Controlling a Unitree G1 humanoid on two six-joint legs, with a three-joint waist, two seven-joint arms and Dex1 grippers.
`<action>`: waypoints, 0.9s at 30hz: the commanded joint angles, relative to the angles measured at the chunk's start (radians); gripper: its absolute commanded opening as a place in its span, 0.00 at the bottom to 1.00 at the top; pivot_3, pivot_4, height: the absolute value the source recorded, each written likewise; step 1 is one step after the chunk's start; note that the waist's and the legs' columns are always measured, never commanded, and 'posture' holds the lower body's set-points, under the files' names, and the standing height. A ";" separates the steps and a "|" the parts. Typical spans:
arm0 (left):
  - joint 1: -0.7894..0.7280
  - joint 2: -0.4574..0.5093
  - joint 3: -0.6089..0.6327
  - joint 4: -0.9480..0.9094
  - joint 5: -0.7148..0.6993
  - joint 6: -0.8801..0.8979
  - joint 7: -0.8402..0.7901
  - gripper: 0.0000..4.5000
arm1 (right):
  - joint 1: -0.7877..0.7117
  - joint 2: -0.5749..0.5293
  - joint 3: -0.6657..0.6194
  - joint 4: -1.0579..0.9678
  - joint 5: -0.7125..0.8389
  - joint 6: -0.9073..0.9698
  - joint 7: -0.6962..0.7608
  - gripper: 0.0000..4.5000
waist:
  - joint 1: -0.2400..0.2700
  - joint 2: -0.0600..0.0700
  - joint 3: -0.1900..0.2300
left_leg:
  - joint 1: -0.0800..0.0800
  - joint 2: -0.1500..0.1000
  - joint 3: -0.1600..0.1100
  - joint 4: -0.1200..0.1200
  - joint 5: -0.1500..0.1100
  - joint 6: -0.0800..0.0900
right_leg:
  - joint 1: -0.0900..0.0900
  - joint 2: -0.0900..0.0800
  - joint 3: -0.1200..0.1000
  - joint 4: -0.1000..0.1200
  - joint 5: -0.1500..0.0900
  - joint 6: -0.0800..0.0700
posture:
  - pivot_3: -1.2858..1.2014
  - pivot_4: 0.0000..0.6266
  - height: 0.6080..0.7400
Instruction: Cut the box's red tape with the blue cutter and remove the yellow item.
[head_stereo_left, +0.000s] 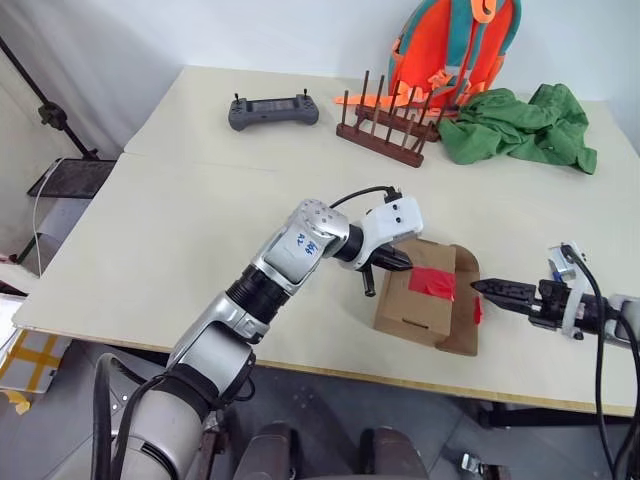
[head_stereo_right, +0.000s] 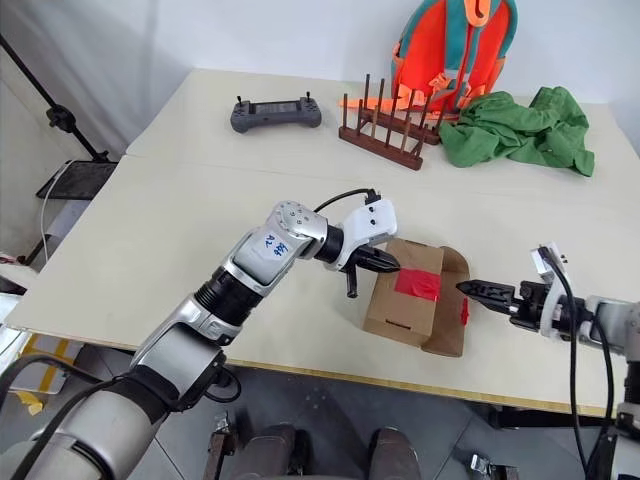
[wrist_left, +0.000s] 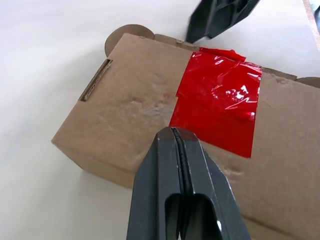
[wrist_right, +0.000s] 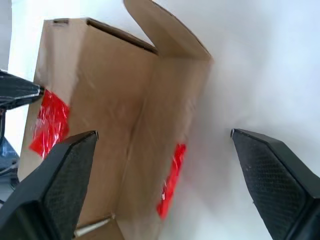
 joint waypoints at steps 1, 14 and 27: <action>0.014 -0.002 -0.039 0.026 0.023 0.010 -0.010 0.00 | -0.056 0.037 0.079 0.084 -0.037 -0.051 0.025 0.99 | -0.001 0.000 0.000 | 0.001 0.000 0.000 0.000 0.000 0.000 | 0.000 0.000 0.000 0.000 0.000 0.000 | 0.52 0.24 1.00; 0.000 -0.008 -0.025 0.054 0.026 0.000 0.002 0.00 | -0.085 0.006 0.192 0.103 -0.081 -0.072 0.128 0.24 | 0.002 0.000 0.000 | 0.000 0.000 0.000 0.000 0.000 0.000 | 0.000 0.000 0.000 0.000 0.000 0.000 | 0.52 0.24 1.00; 0.001 -0.040 -0.022 0.101 0.031 -0.062 0.007 0.00 | -0.071 -0.034 -0.090 -0.230 -0.015 0.192 -0.138 0.00 | 0.017 0.000 0.000 | -0.004 -0.001 -0.002 0.000 0.000 0.001 | -0.002 -0.001 -0.002 -0.003 0.001 0.000 | 0.52 0.24 1.00</action>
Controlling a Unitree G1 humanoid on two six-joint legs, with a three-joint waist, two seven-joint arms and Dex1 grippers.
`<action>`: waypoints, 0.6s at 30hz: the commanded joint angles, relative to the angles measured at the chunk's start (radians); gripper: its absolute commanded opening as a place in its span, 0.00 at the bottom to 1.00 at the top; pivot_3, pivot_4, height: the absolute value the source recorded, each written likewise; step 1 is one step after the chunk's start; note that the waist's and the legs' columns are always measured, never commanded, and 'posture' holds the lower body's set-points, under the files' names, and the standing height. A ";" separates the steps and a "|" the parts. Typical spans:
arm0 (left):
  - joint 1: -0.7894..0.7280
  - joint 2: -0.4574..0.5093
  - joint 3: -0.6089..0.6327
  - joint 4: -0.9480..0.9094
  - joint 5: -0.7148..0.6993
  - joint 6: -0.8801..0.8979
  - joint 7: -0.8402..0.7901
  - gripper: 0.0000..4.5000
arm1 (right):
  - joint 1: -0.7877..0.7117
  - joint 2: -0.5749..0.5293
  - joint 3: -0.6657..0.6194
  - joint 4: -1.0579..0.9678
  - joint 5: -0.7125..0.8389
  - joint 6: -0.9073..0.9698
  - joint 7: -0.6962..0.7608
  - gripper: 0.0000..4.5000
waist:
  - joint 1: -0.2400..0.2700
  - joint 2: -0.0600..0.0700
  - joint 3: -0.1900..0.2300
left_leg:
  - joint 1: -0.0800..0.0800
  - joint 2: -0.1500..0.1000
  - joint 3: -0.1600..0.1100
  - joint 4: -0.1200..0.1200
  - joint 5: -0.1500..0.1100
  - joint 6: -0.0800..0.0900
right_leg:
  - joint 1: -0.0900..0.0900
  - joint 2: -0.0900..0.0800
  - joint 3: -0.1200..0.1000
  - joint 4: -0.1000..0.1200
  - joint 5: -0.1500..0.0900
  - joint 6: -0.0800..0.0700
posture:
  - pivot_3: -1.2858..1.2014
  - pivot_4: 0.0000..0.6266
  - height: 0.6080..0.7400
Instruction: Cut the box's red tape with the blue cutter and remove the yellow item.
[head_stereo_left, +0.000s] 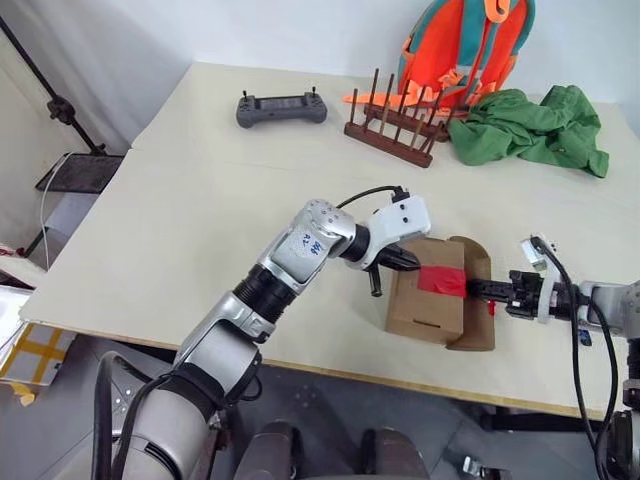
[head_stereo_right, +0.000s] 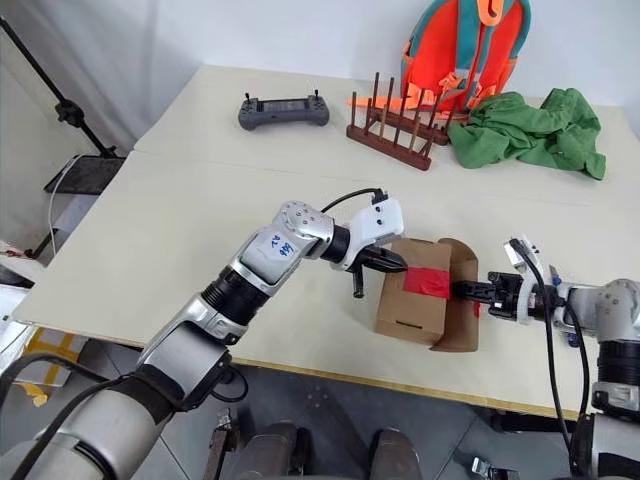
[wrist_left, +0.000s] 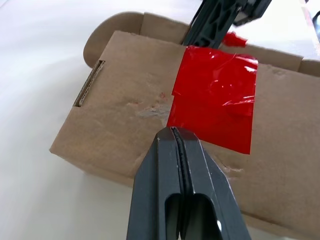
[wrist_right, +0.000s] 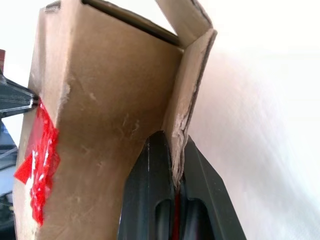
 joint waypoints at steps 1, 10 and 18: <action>0.014 -0.004 -0.036 0.047 0.032 -0.004 -0.001 0.00 | -0.008 -0.051 -0.107 -0.169 0.022 0.095 -0.080 0.00 | 0.005 0.000 0.000 | 0.000 0.000 0.000 0.000 0.000 0.000 | 0.000 0.000 0.000 0.000 0.000 0.000 | 0.52 0.24 1.00; 0.004 -0.058 -0.019 0.099 0.029 -0.057 0.015 0.00 | -0.048 -0.113 -0.085 -0.374 0.293 0.148 -0.403 0.00 | 0.020 0.000 0.000 | 0.000 -0.001 -0.001 0.000 0.000 0.000 | 0.001 0.000 0.000 -0.001 0.001 0.000 | 0.52 0.24 1.00; -0.010 -0.089 0.017 0.105 0.012 -0.060 0.025 0.00 | -0.213 -0.271 0.101 -0.241 0.671 0.148 -0.813 0.00 | 0.013 0.000 0.000 | -0.001 0.000 0.000 0.000 0.000 0.001 | 0.000 -0.001 -0.001 -0.001 0.001 0.000 | 0.52 0.24 1.00</action>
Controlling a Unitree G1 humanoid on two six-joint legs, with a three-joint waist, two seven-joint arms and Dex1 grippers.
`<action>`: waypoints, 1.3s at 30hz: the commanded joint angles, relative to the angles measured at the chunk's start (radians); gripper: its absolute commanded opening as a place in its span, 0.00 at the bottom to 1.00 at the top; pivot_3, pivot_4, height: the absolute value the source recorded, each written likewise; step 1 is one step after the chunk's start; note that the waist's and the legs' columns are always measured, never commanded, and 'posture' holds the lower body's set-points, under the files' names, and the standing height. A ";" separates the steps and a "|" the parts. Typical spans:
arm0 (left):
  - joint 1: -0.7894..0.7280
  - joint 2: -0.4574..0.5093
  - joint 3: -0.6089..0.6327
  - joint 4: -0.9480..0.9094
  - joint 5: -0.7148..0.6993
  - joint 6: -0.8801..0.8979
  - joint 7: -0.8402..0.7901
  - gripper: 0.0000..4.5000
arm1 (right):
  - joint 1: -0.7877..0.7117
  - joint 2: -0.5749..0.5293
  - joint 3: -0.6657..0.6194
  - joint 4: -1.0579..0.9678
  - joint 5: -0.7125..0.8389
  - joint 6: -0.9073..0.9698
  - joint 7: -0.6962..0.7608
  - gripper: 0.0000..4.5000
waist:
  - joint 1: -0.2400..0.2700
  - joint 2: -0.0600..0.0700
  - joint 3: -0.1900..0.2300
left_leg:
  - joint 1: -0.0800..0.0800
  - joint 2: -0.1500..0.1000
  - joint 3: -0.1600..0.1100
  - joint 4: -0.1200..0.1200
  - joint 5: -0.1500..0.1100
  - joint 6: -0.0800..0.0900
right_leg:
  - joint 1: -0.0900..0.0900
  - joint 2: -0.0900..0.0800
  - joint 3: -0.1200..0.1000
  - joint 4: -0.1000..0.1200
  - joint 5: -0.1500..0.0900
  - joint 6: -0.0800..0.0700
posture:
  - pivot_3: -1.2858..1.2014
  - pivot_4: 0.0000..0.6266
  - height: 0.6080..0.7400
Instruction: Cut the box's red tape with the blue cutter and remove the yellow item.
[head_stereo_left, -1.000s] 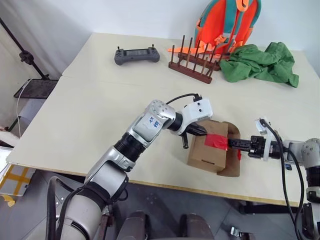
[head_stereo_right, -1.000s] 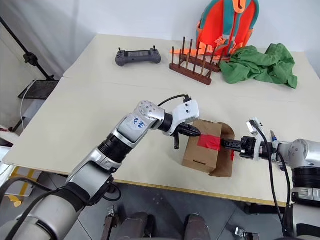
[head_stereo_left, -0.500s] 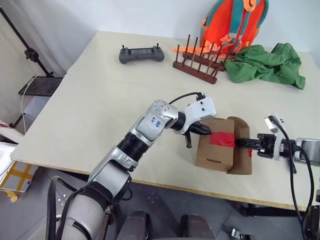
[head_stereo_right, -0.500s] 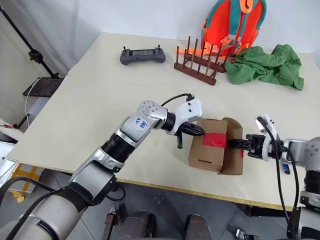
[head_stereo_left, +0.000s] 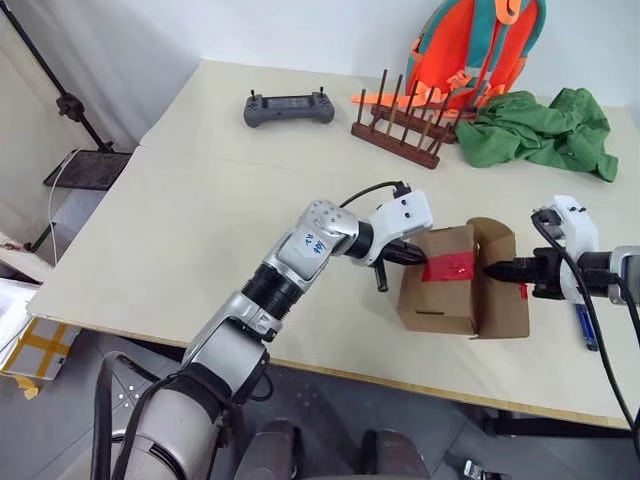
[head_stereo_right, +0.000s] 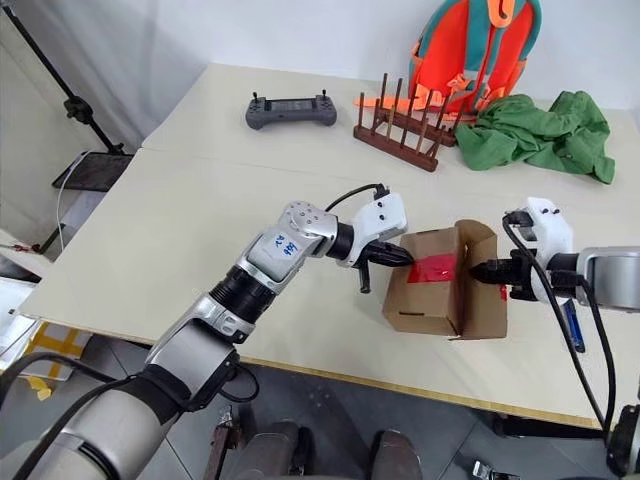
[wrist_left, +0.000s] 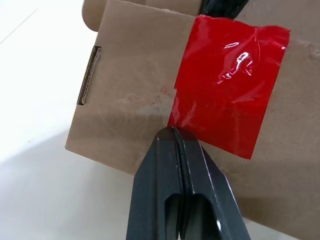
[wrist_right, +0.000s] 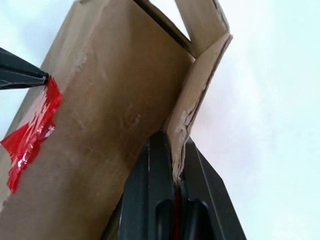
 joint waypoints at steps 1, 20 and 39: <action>0.002 -0.040 -0.020 0.020 0.007 0.013 0.006 0.00 | -0.140 -0.070 0.058 0.032 0.208 0.004 -0.158 0.00 | -0.002 0.000 0.000 | 0.000 0.000 0.000 0.000 0.000 0.000 | 0.000 0.000 0.000 0.000 0.000 0.000 | 0.52 0.24 1.00; -0.103 0.014 0.268 -0.100 -0.272 0.227 -0.076 0.00 | -0.218 -0.252 0.530 -0.030 0.739 -0.251 -0.751 0.00 | -0.002 -0.002 0.001 | -0.017 0.001 0.003 -0.001 0.000 0.000 | -0.015 0.000 -0.009 0.000 0.000 -0.001 | 0.52 0.24 1.00; -0.237 -0.108 0.064 0.217 -0.077 -0.113 -0.014 0.00 | -0.244 -0.220 0.525 -0.069 0.739 -0.295 -0.781 0.00 | -0.003 -0.005 0.001 | -0.013 0.002 -0.002 0.001 0.000 0.000 | -0.002 0.001 -0.018 -0.008 0.001 -0.002 | 0.52 0.24 1.00</action>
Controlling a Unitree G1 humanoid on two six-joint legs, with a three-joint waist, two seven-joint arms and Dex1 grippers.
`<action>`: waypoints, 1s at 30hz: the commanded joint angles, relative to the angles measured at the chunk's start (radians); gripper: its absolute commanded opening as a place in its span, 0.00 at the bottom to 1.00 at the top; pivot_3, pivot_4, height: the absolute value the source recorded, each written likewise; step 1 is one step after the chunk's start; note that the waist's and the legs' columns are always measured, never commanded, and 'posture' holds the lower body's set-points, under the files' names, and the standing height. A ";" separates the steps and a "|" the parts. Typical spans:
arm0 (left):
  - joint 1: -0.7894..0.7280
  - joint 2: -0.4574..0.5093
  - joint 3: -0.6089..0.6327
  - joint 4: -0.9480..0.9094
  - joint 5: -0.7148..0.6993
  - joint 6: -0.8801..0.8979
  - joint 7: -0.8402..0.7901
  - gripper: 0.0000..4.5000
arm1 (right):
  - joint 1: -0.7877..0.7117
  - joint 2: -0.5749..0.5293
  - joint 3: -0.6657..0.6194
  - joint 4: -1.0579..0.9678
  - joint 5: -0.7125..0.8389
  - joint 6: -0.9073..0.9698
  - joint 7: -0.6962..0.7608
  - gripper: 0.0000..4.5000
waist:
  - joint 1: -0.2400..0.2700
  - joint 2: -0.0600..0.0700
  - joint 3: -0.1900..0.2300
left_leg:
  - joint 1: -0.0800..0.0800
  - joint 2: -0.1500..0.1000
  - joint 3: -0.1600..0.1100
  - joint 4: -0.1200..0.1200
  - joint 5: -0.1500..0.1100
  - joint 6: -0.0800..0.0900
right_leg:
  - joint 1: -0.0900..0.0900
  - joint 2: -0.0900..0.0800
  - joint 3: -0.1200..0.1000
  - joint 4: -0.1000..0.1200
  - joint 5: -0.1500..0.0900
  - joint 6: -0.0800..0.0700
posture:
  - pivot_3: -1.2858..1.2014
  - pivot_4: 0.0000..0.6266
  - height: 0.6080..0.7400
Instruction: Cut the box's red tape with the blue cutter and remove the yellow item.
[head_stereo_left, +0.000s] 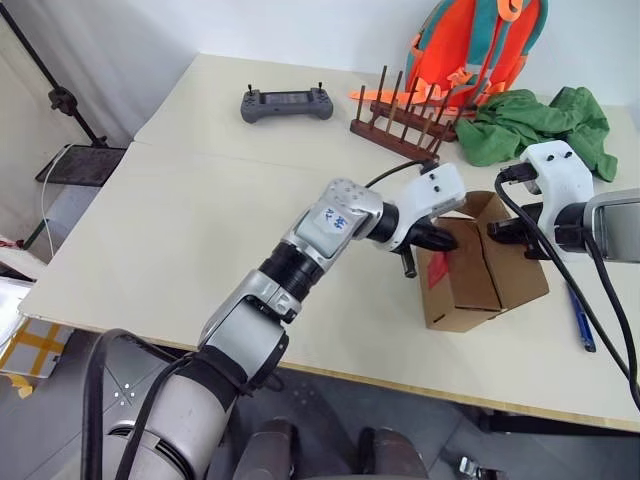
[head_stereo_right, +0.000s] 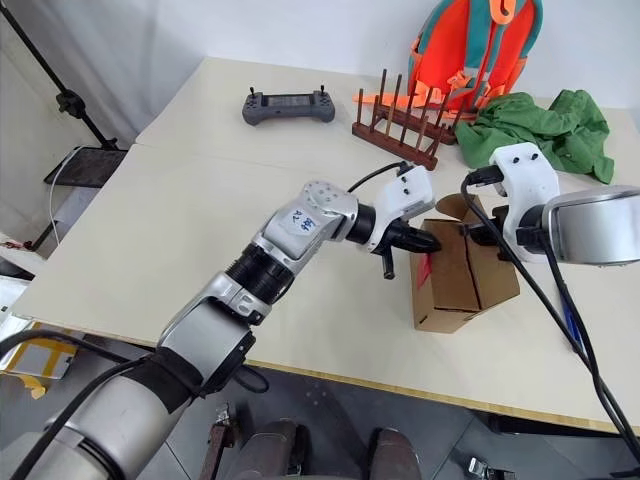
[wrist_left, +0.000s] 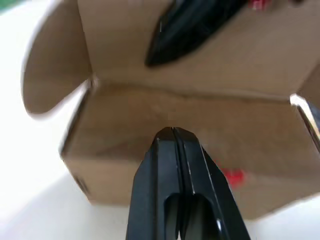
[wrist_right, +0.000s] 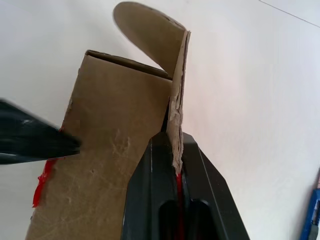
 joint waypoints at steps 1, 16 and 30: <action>-0.052 -0.026 0.018 0.043 0.009 -0.071 -0.015 0.00 | 0.041 0.005 0.027 -0.040 0.018 0.004 0.017 0.00 | 0.001 0.000 0.000 | 0.000 0.000 0.000 0.000 0.000 0.000 | 0.000 0.000 0.000 0.000 0.000 0.000 | 0.52 0.24 1.00; -0.064 -0.019 -0.086 0.268 0.189 -0.304 -0.083 0.00 | 0.026 -0.057 -0.003 -0.076 0.018 -0.003 0.055 0.00 | 0.003 0.000 0.000 | 0.000 0.000 -0.001 0.000 0.000 0.000 | 0.000 0.000 -0.001 0.000 0.000 0.000 | 0.52 0.24 1.00; -0.002 0.162 -0.206 0.238 0.360 -0.455 -0.145 0.00 | 0.051 -0.220 -0.055 -0.054 0.018 0.005 0.167 0.00 | 0.000 0.001 0.000 | 0.003 0.001 -0.007 0.001 0.003 0.003 | 0.003 -0.001 0.001 -0.001 0.006 -0.003 | 0.52 0.24 1.00</action>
